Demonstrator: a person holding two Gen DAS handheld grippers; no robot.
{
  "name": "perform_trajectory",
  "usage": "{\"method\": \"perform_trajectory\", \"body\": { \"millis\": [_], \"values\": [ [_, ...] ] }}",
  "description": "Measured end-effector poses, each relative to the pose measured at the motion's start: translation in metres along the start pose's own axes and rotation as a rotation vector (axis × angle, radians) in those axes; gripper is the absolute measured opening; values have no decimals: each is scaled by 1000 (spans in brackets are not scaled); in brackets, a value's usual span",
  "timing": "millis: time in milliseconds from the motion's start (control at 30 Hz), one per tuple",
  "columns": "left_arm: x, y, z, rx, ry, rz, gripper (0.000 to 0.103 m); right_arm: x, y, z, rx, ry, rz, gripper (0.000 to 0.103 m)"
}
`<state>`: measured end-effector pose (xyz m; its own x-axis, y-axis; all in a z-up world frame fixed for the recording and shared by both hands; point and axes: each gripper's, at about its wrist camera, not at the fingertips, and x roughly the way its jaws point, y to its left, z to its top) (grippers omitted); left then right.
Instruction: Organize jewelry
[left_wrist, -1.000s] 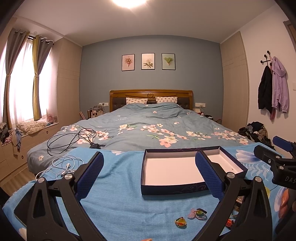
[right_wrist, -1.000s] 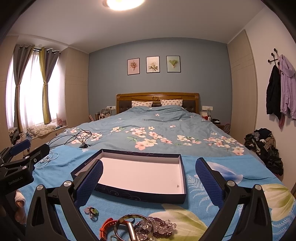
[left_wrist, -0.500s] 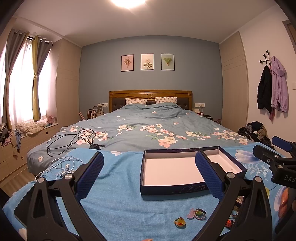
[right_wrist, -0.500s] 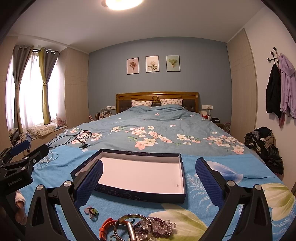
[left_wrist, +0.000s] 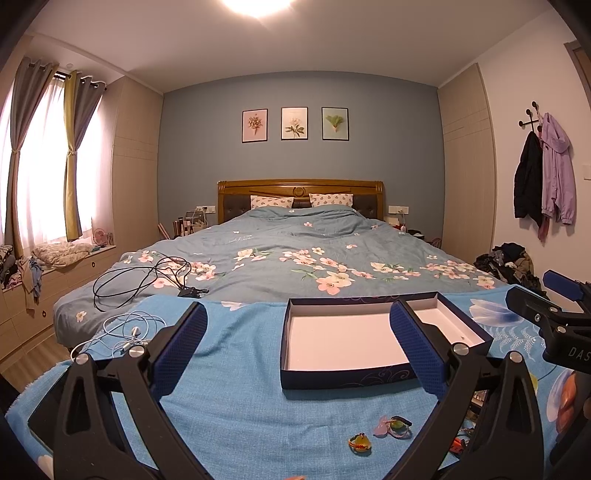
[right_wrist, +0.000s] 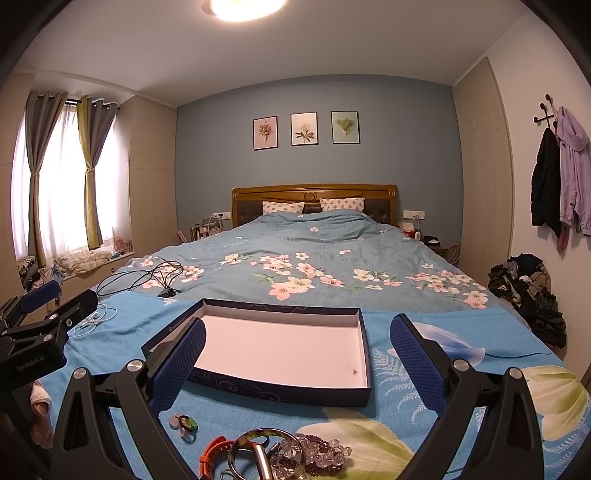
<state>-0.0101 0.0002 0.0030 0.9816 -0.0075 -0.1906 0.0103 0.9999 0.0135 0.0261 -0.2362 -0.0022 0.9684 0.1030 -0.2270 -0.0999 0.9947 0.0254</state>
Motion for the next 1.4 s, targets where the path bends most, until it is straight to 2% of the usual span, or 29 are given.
{"method": "perform_trajectory", "body": {
  "millis": [1133,1233,1400],
  "values": [
    [3,-2,0,1,11,-10,97,1,0,0,6,11,4,97],
    [3,-2,-2,-1,23,-35,97,1,-1,0,5,15,5,97],
    [9,-14,-9,40,87,-148,97,6,-13,-2,-1,80,6,97]
  ]
}}
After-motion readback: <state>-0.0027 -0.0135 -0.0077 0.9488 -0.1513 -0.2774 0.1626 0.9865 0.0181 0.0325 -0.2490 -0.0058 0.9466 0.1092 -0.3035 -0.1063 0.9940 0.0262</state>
